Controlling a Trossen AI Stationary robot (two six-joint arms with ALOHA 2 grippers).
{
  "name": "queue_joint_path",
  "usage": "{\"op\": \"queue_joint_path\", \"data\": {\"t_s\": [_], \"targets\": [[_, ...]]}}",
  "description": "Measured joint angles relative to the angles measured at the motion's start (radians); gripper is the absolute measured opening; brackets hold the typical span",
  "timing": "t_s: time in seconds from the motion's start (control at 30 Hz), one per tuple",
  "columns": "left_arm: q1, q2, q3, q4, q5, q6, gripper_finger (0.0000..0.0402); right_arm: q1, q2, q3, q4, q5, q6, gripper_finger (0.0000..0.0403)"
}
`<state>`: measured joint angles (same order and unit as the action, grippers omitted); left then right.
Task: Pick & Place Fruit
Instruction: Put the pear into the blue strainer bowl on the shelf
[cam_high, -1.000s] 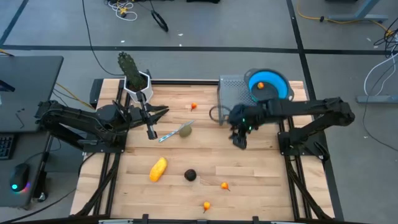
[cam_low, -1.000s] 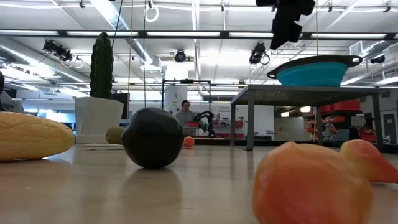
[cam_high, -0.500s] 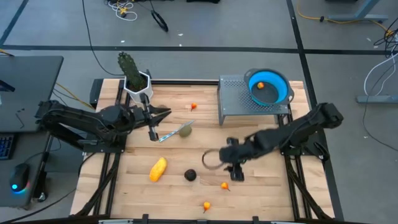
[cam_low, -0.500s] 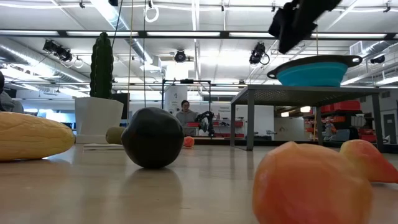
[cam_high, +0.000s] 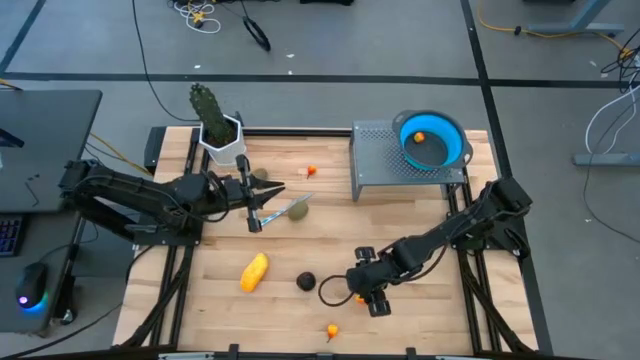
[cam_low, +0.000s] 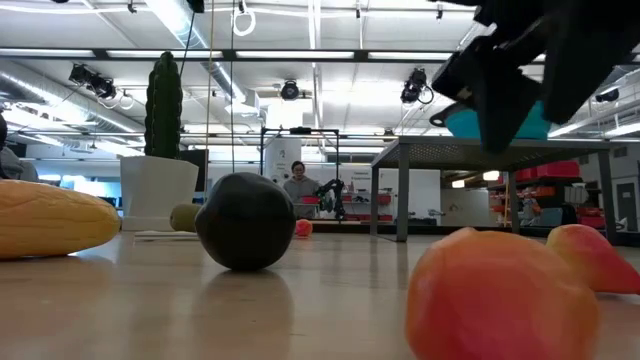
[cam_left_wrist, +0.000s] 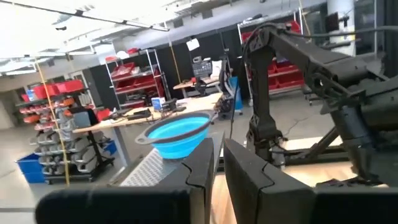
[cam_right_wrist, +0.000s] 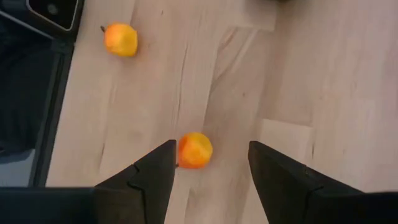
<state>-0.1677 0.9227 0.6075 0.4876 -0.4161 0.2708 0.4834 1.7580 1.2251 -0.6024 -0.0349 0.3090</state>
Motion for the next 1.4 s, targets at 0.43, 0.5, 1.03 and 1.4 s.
{"op": "queue_joint_path", "data": {"t_s": [0.43,0.5,1.03,1.4], "targets": [[0.000,0.000,0.000,-0.004,-0.065,-0.011,0.0045,-0.004,0.093,0.000,0.052,-0.029,0.081,0.0212],[0.000,0.000,0.000,-0.004,-0.063,-0.019,0.0045,-0.004,0.093,0.000,0.054,-0.029,0.110,0.0212],[-0.005,0.014,-0.002,-0.015,-0.061,-0.186,0.0045,0.072,0.092,0.000,0.054,0.070,0.260,0.0212],[-0.023,0.090,-0.001,-0.010,-0.063,-0.320,0.0045,0.111,0.109,-0.034,0.088,0.161,0.271,0.0257]]}}
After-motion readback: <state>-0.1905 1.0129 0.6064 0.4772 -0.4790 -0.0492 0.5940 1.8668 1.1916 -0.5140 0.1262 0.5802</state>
